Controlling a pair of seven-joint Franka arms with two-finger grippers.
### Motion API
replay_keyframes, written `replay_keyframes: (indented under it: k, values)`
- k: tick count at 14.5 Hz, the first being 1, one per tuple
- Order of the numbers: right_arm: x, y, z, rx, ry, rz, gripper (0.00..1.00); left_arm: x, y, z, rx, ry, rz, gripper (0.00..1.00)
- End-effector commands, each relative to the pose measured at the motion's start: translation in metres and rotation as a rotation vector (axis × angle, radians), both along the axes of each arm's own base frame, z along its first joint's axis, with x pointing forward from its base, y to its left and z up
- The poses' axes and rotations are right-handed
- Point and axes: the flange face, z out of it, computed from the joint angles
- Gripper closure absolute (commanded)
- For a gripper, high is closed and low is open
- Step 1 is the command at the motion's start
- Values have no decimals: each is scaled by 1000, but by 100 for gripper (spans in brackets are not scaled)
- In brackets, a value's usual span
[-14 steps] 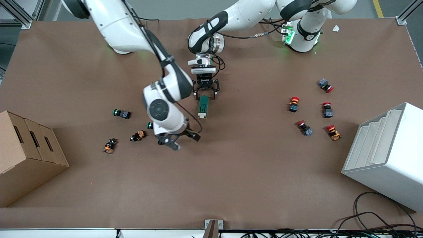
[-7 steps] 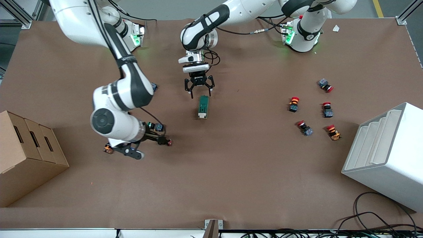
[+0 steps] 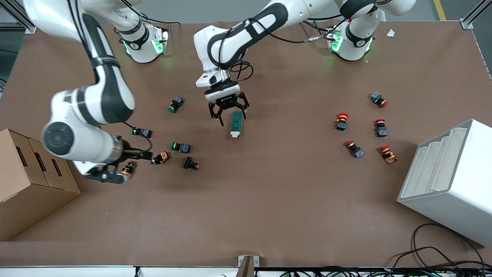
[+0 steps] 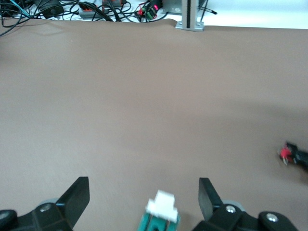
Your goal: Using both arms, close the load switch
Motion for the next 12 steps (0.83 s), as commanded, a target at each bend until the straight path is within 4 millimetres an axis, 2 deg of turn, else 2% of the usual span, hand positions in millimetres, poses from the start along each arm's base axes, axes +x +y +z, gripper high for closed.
replay_keyframes:
  k: [1,4,6,9,12]
  values:
    - [-13,-51,31,-13,-2,85,0,39,29,66,-3,73,25,0]
    - [-22,-98,63,-13,-1,109,0,91,81,138,-21,187,30,0]
    - [-26,-127,79,-6,-8,124,0,128,127,177,-53,212,74,0]
    - [-24,-153,94,-1,-38,128,0,171,189,211,-45,272,60,0]
    - [-20,-155,103,3,-54,117,0,195,223,233,-30,325,21,0]
